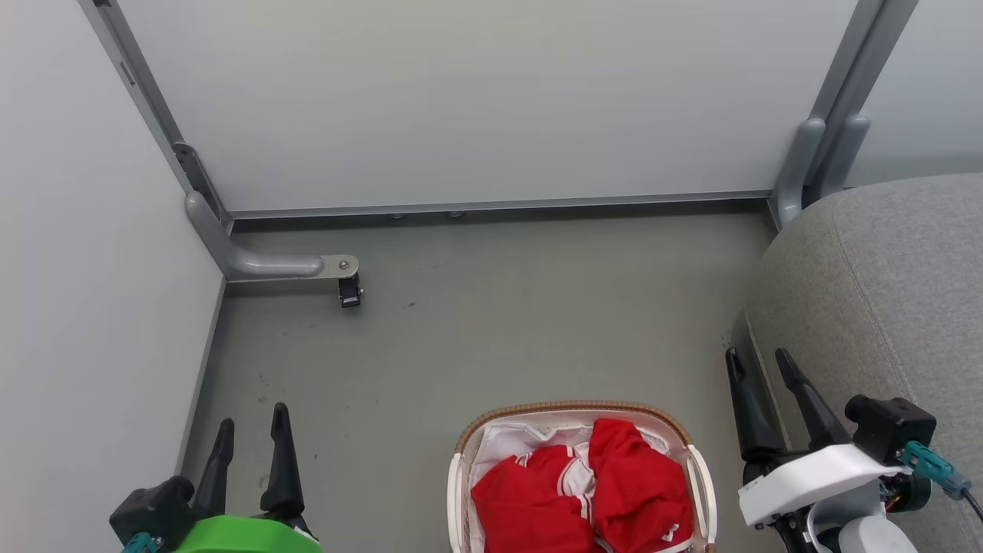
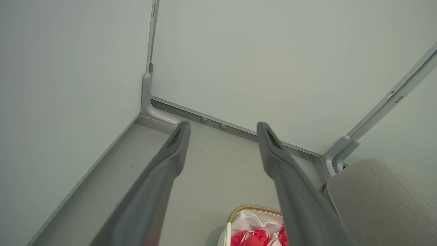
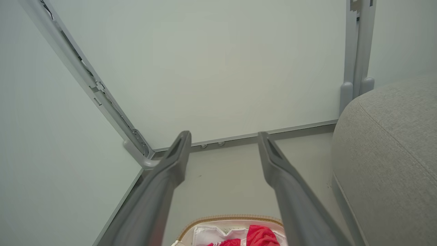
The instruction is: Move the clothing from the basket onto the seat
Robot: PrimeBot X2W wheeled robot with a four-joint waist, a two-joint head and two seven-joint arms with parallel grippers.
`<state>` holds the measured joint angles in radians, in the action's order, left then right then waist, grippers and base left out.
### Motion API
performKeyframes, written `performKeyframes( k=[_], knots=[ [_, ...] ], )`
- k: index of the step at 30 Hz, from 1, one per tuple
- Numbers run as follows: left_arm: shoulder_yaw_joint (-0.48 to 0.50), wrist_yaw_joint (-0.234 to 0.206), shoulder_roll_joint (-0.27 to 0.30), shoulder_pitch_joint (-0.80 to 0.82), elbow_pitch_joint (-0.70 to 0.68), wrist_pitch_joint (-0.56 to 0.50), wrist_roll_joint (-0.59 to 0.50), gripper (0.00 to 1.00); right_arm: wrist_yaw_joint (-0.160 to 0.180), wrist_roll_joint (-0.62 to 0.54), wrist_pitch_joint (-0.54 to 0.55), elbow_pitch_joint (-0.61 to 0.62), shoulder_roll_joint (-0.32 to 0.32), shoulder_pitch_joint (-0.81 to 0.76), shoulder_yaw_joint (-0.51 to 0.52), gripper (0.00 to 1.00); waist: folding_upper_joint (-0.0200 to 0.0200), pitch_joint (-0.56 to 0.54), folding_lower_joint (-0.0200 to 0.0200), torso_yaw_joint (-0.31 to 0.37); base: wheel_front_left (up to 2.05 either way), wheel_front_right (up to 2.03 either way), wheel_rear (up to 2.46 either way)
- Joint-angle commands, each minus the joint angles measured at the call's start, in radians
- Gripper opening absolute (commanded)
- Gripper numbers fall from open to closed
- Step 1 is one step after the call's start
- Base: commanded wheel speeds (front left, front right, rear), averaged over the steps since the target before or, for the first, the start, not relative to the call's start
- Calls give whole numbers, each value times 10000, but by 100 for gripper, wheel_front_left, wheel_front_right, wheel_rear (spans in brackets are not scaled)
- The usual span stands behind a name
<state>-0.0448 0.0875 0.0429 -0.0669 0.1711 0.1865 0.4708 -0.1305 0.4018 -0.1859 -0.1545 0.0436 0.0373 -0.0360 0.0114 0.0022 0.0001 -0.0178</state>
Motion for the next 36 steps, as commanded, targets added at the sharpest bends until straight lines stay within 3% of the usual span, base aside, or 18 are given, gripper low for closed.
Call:
performKeyframes(
  k=[1, 36],
  knots=[
    [-26, 10, 82, -88, -24, 110, -278, 100, -4, -254, -113, 24, 61, -56, -14, 100, -81, -3, -1, -1, 0, 0, 0],
    [-226, -113, 105, -413, 428, 781, -2595, 100, -2, -2920, -792, -70, 93, -250, -315, 100, -112, -29, -1, -111, 0, 0, 0]
  ],
)
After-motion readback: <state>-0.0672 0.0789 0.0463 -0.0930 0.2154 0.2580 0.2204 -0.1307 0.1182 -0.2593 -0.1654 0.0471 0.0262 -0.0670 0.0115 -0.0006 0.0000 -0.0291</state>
